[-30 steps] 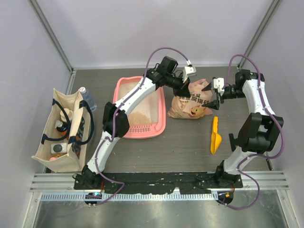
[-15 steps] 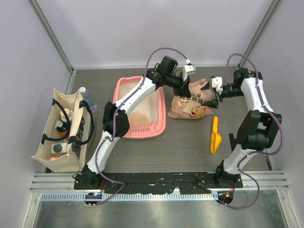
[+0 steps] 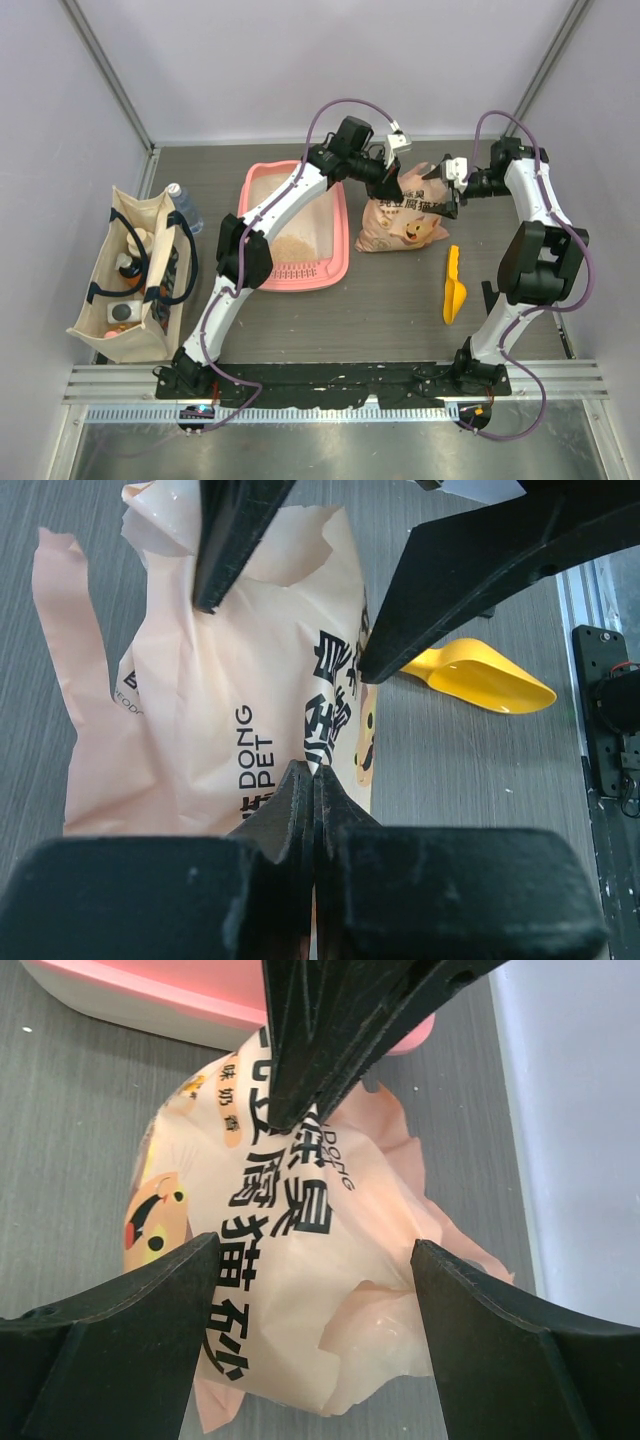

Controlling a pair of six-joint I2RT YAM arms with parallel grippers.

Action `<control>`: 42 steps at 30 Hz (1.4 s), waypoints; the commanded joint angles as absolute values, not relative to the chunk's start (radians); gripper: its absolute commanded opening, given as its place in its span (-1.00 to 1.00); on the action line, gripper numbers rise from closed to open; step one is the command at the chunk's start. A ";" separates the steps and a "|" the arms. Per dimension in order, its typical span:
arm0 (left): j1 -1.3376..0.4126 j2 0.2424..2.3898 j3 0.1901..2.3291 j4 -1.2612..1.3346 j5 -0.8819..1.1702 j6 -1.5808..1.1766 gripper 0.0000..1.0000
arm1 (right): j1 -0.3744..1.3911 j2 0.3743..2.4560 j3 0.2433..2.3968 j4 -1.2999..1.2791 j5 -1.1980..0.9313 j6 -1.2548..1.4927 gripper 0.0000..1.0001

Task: Fill the litter box with clean litter
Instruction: Close the cat litter bag at the center of the board.

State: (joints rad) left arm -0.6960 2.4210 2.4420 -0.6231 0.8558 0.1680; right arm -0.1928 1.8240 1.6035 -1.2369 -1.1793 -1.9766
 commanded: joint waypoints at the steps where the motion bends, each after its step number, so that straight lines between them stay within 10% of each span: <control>1: -0.721 2.387 2.487 -0.545 0.963 0.114 -1.00 | -0.210 1.841 1.660 -1.146 -1.174 -2.365 0.67; 25: -0.729 2.349 2.442 -0.490 0.787 0.229 -0.99 | -0.232 1.855 1.769 -1.069 -1.222 -1.470 0.71; 34: -0.747 2.258 2.272 -0.311 0.704 0.297 -1.00 | -0.340 1.648 1.494 -0.317 -1.126 -0.593 0.76; 42: -0.752 2.218 2.212 -0.273 0.684 0.325 -1.00 | -0.318 1.730 1.557 -0.753 -1.216 -0.850 0.66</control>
State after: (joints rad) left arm -0.7380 2.3074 2.2192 -0.4213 0.6945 0.2817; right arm -0.3481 1.7012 1.5478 -0.6212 -1.1744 -0.7914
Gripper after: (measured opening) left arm 0.009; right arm 0.842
